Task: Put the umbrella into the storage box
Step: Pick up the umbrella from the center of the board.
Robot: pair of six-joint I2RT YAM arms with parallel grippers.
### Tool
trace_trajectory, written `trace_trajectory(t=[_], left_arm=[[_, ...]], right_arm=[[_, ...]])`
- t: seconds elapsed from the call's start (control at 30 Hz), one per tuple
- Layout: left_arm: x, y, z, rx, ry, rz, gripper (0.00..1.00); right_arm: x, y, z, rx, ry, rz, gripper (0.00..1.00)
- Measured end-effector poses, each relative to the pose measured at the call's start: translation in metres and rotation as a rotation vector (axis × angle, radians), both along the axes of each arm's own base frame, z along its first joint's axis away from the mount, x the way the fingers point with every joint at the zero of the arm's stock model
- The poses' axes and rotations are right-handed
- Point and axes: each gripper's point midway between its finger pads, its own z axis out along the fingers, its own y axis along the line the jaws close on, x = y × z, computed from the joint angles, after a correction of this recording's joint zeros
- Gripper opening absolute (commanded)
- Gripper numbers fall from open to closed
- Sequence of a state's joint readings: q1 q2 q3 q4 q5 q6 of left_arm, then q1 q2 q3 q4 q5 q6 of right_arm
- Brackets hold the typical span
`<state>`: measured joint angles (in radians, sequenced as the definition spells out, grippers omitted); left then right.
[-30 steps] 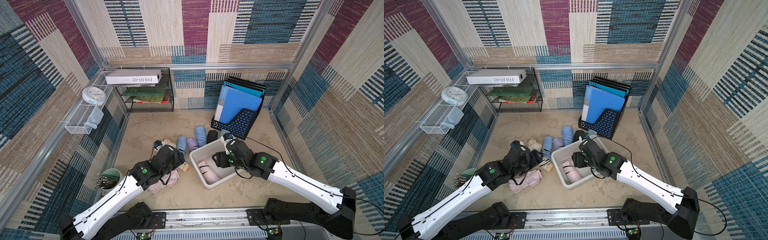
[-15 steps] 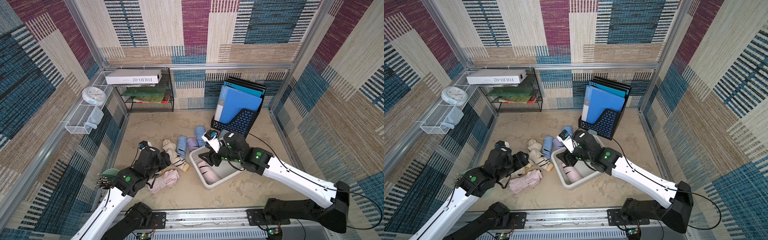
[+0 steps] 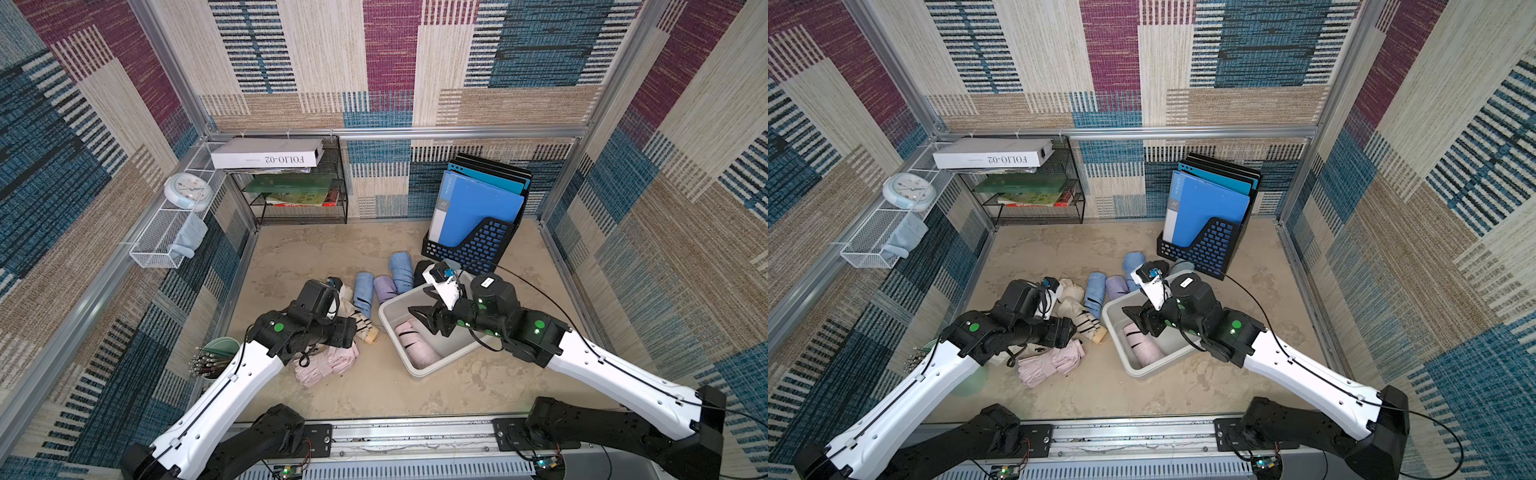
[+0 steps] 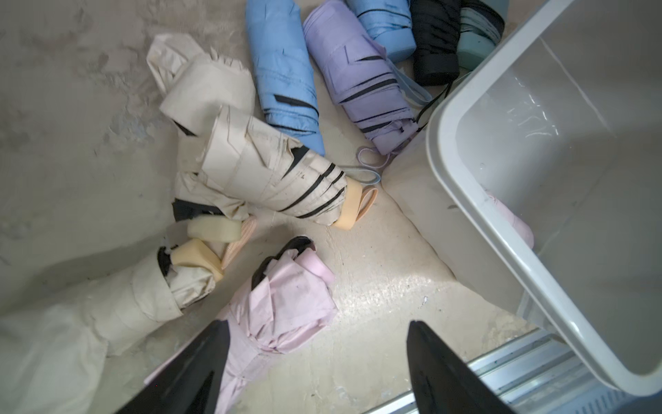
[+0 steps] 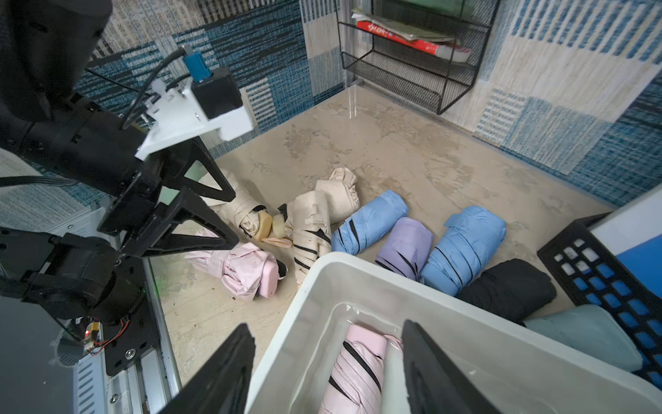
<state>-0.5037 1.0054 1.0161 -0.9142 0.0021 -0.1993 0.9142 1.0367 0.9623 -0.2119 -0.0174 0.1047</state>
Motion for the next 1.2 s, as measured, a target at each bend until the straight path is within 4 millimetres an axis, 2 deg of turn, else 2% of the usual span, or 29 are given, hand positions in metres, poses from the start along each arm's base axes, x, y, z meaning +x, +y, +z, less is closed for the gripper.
trace_trajectory(t=[0.17, 0.3, 0.43, 0.57, 0.67, 0.9, 1.2], left_arm=[[0.011, 0.009, 0.012, 0.164, -0.06, -0.142, 0.84], [0.001, 0.017, 0.002, 0.265, -0.065, -0.284, 0.84], [-0.021, 0.026, -0.022, 0.35, -0.018, -0.431, 0.85], [-0.046, 0.035, -0.057, 0.422, 0.089, -0.555, 0.88], [-0.055, 0.042, -0.079, 0.473, 0.161, -0.603, 0.9], [-0.062, 0.053, -0.122, 0.568, 0.251, -0.657, 0.92], [-0.043, 0.051, -0.144, 0.633, 0.188, -0.67, 0.89]], right_arm=[[0.0, -0.021, 0.007, 0.035, -0.017, -0.082, 0.7], [0.001, -0.032, 0.014, 0.055, -0.032, -0.129, 0.7], [0.001, -0.04, 0.012, 0.056, -0.028, -0.158, 0.71], [0.001, -0.042, 0.009, 0.049, -0.02, -0.17, 0.7], [0.002, -0.041, 0.007, 0.044, -0.018, -0.172, 0.7], [0.005, -0.04, 0.003, 0.037, -0.003, -0.183, 0.7], [0.004, -0.046, 0.003, 0.061, 0.01, -0.211, 0.7]])
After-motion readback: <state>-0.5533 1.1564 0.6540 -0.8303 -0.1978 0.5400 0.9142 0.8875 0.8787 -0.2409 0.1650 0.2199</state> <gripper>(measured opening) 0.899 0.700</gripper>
